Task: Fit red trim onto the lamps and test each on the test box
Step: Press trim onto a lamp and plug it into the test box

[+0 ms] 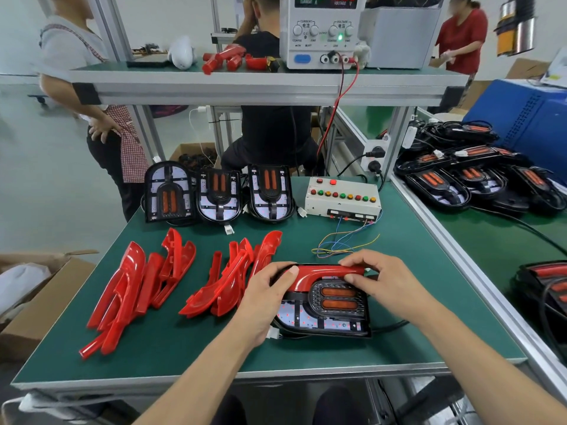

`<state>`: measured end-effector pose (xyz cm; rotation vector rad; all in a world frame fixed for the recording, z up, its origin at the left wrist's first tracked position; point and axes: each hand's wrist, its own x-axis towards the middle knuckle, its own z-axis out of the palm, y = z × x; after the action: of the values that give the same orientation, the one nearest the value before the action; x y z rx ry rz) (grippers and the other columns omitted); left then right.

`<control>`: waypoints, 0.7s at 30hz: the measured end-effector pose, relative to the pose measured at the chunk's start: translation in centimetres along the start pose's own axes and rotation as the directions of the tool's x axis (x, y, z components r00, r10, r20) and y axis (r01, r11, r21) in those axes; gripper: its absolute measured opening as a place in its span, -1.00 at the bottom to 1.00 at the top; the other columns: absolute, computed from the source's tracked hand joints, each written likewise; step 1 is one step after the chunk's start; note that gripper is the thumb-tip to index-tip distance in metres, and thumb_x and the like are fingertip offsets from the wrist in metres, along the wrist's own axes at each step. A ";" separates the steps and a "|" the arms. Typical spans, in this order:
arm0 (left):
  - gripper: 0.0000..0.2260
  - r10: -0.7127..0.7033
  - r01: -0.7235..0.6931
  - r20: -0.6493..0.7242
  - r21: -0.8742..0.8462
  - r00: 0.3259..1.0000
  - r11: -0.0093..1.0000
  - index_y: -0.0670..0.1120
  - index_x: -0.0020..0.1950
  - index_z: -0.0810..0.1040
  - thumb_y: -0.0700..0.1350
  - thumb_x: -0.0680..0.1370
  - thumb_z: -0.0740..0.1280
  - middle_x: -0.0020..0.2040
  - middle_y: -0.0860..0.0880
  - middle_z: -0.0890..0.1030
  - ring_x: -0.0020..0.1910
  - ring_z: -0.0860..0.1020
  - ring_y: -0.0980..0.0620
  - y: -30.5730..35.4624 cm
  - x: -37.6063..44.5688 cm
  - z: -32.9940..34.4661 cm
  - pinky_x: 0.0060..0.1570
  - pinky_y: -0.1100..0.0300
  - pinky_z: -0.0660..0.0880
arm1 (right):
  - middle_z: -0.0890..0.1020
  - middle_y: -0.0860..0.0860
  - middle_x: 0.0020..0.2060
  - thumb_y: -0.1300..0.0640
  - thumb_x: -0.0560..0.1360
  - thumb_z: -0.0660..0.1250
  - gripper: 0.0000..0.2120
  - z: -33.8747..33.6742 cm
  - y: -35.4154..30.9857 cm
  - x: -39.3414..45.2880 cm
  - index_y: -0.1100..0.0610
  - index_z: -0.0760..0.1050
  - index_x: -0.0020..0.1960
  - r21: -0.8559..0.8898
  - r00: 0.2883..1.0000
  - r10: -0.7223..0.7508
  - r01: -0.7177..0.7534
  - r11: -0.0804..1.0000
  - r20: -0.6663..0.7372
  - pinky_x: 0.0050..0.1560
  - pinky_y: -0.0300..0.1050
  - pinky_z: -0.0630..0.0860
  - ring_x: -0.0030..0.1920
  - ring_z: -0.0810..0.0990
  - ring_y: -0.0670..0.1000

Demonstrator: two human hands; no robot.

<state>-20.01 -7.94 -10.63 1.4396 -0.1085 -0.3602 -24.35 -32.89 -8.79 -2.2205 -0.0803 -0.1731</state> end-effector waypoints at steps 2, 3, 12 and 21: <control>-0.90 -0.009 0.009 -0.004 -0.012 1.000 1.000 0.04 0.09 0.70 -0.06 0.63 0.39 0.04 -0.01 0.74 0.04 0.70 0.00 0.1 0.0 0.0 0.03 0.21 0.59 | 0.68 -0.30 0.03 0.17 0.48 0.54 -0.68 0.1 0.0 -0.2 -0.26 0.61 0.01 -0.009 1.000 -0.018 0.018 1.000 0.008 0.06 -0.52 0.38 0.08 0.61 -0.24; -0.90 -0.005 0.005 -0.007 -0.013 1.000 1.000 0.04 0.09 0.70 -0.06 0.63 0.39 0.04 -0.01 0.74 0.05 0.70 0.00 0.1 0.0 0.1 0.04 0.20 0.60 | 0.68 -0.31 0.03 0.18 0.48 0.54 -0.67 0.1 0.0 -0.2 -0.25 0.61 0.00 -0.009 1.000 -0.021 0.022 1.000 0.005 0.07 -0.53 0.37 0.08 0.61 -0.25; -0.90 -0.023 0.020 -0.022 -0.099 1.000 0.995 -0.02 0.08 0.71 -0.11 0.60 0.43 0.00 -0.07 0.75 -0.06 0.72 0.03 0.1 -0.1 0.3 -0.10 0.30 0.59 | 0.69 -0.29 0.08 0.13 0.48 0.54 -0.73 0.2 0.0 -0.6 -0.25 0.63 0.00 0.073 0.999 0.048 -0.047 0.996 -0.003 0.16 -0.40 0.45 0.14 0.63 -0.21; -0.86 0.005 -0.006 -0.007 -0.130 1.000 0.992 -0.09 0.13 0.69 -0.20 0.60 0.40 0.02 -0.07 0.75 -0.05 0.70 0.06 0.1 -0.3 0.3 -0.08 0.30 0.58 | 0.65 0.26 0.10 0.02 0.54 0.41 -0.76 2.0 -0.1 -1.6 -0.13 0.68 0.19 0.527 0.964 0.265 -0.224 0.820 -0.002 0.31 0.14 0.57 0.15 0.65 0.24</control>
<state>-20.39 -8.07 -10.48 1.3119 -0.0821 -0.3511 -25.77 -31.24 -10.21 -1.6529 0.1837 -0.0778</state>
